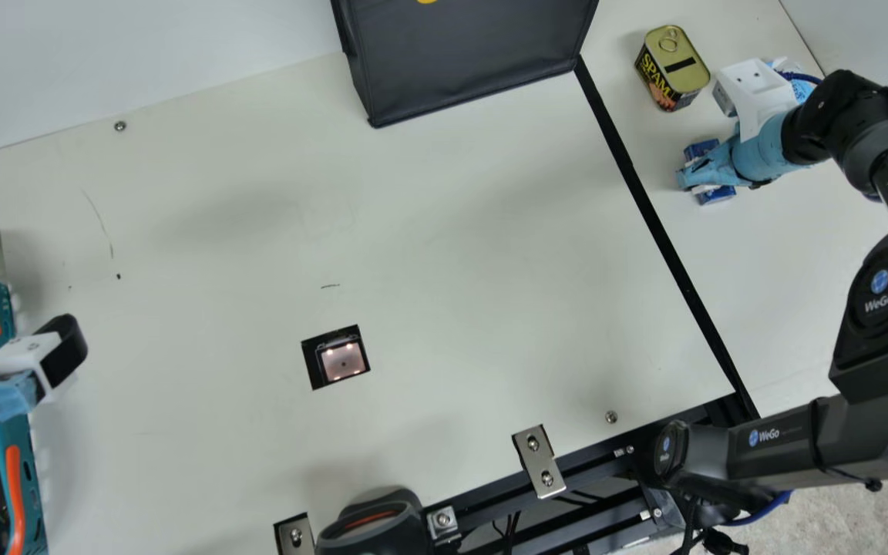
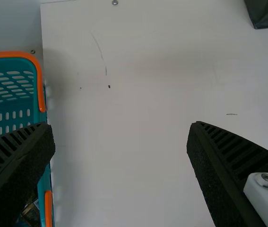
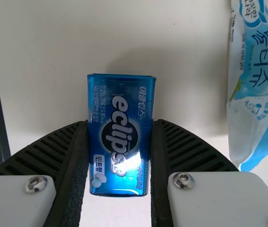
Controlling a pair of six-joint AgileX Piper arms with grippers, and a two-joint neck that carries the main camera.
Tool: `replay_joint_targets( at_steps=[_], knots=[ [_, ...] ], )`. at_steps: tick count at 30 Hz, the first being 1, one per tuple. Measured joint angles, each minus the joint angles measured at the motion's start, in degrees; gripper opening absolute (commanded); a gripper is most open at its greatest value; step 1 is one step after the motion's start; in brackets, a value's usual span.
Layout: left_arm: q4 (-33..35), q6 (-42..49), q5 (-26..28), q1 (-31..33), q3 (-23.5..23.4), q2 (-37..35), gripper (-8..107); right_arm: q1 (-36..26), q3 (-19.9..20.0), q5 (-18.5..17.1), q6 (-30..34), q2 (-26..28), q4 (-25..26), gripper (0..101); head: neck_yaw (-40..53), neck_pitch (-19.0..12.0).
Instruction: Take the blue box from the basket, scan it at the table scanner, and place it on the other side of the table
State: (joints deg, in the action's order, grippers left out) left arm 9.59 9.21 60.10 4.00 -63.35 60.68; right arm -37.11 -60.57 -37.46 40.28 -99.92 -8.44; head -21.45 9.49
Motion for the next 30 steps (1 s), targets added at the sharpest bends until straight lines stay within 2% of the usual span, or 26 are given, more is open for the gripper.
replay_joint_targets(
  at_steps=[20, 30],
  knots=[
    [0.0, 0.0, 0.0, 0.0, 0.0, 0.0, 90, 1.0, -0.3, 2.7, -4.9, -0.2, 2.9, 94, 0.0, 0.0],
    [0.0, 0.0, 0.0, 0.0, 0.0, 0.0, 90, 2.0, -1.1, -2.2, -5.9, 7.1, -0.4, 95, 0.0, 0.0]
  ],
)
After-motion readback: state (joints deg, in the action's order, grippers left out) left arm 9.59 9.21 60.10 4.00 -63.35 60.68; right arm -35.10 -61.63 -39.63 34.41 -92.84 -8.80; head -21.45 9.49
